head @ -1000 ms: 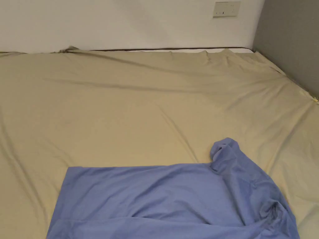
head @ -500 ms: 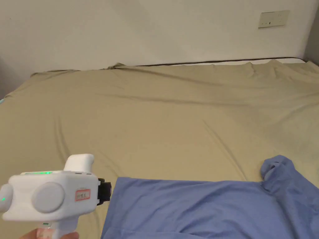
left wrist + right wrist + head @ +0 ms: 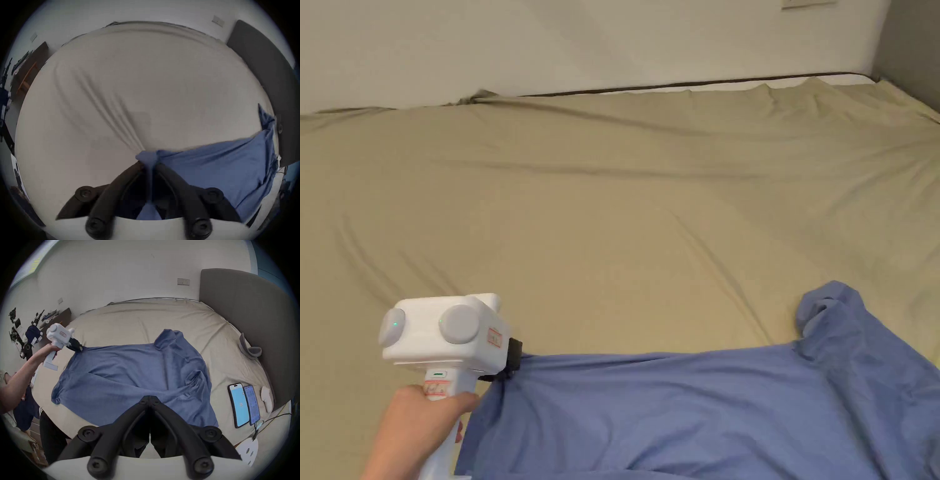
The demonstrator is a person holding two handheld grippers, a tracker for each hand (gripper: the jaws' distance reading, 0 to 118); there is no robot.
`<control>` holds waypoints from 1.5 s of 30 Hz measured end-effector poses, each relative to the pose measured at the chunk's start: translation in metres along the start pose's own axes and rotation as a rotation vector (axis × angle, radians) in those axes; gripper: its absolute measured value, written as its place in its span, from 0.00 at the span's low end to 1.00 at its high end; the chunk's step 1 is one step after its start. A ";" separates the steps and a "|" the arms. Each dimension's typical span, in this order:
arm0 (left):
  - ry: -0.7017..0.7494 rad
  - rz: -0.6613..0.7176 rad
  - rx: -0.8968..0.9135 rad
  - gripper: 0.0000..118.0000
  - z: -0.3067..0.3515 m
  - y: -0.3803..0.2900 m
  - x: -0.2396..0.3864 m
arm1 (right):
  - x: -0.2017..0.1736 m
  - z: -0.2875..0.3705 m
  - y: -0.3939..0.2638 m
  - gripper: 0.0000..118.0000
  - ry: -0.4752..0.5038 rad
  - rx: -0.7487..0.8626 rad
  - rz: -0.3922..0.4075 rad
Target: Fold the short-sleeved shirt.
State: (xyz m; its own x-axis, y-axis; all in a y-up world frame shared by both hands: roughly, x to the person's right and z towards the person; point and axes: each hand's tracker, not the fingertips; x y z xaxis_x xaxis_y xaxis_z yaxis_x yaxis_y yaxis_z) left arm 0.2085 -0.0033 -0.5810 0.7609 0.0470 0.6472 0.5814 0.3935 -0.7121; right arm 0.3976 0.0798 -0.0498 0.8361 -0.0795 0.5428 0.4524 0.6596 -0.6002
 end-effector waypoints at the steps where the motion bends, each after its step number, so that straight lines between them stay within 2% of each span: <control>1: -0.052 0.012 -0.008 0.02 0.008 -0.001 -0.001 | 0.003 -0.006 0.004 0.02 0.009 -0.007 -0.004; 5: -0.088 0.009 0.060 0.02 0.045 -0.008 -0.001 | 0.027 -0.031 0.045 0.02 0.006 0.016 0.011; 6: -0.084 0.006 0.066 0.02 0.051 -0.010 0.000 | 0.035 -0.039 0.061 0.25 0.004 0.031 0.006; 7: -0.082 -0.006 0.078 0.02 0.062 -0.013 0.005 | 0.052 -0.053 0.082 0.64 0.027 0.035 -0.031; 8: -0.092 -0.009 0.085 0.02 0.068 -0.014 0.006 | 0.069 -0.072 0.101 0.94 0.042 0.026 -0.064; 9: -0.100 -0.006 0.091 0.02 0.072 -0.015 0.007 | 0.085 -0.093 0.116 1.00 0.059 -0.011 -0.104; 11: -0.121 0.007 0.107 0.02 0.077 -0.016 0.008 | 0.116 -0.139 0.145 1.00 0.017 -0.032 -0.182; 12: -0.125 0.011 0.103 0.02 0.077 -0.016 0.009 | 0.130 -0.163 0.155 1.00 0.016 -0.117 -0.197; 14: -0.131 0.025 0.093 0.02 0.075 -0.016 0.009 | 0.152 -0.214 0.166 1.00 -0.059 -0.256 -0.233; 15: -0.129 0.032 0.087 0.02 0.074 -0.016 0.009 | 0.160 -0.230 0.166 0.99 -0.067 -0.282 -0.239; 16: -0.126 0.040 0.074 0.02 0.071 -0.016 0.010 | 0.167 -0.246 0.165 0.92 -0.086 -0.328 -0.255; 19: -0.128 0.043 0.052 0.02 0.066 -0.016 0.009 | 0.168 -0.271 0.156 0.60 -0.151 -0.409 -0.216; 20: -0.128 0.038 0.048 0.02 0.065 -0.016 0.010 | 0.167 -0.272 0.155 0.58 -0.164 -0.416 -0.190; 21: -0.126 0.031 0.044 0.02 0.064 -0.015 0.010 | 0.166 -0.263 0.157 0.51 -0.130 -0.372 -0.193; 22: -0.124 0.026 0.037 0.02 0.062 -0.014 0.010 | 0.158 -0.258 0.158 0.30 -0.146 -0.359 -0.164; 23: -0.120 0.023 0.036 0.02 0.060 -0.013 0.009 | 0.154 -0.256 0.159 0.02 -0.215 -0.345 -0.091; 24: -0.115 0.024 0.034 0.02 0.059 -0.012 0.010 | 0.153 -0.253 0.159 0.02 -0.268 -0.337 -0.040; 27: -0.117 0.026 0.033 0.02 0.059 -0.012 0.010 | 0.147 -0.243 0.158 0.02 -0.174 -0.331 -0.058; 31: -0.133 0.029 0.040 0.02 0.068 -0.011 0.009 | 0.142 -0.216 0.166 0.02 -0.178 -0.227 -0.039; 37: -0.207 0.036 0.160 0.02 0.135 -0.032 0.004 | 0.128 -0.103 0.165 0.02 -0.134 0.007 -0.003; 42: -0.126 -0.010 0.217 0.02 0.195 -0.101 0.002 | 0.113 0.006 0.097 0.02 -0.170 0.138 0.012; 45: -0.063 0.013 0.162 0.02 0.195 -0.147 -0.002 | 0.107 0.039 0.039 0.02 -0.180 0.115 -0.009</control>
State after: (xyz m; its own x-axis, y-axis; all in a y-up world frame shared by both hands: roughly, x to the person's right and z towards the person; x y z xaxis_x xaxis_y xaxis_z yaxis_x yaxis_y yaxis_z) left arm 0.0650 0.1172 -0.4245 0.7455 0.1081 0.6577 0.5141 0.5349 -0.6705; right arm 0.4928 0.1263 0.0077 0.7584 0.0421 0.6505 0.4129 0.7411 -0.5294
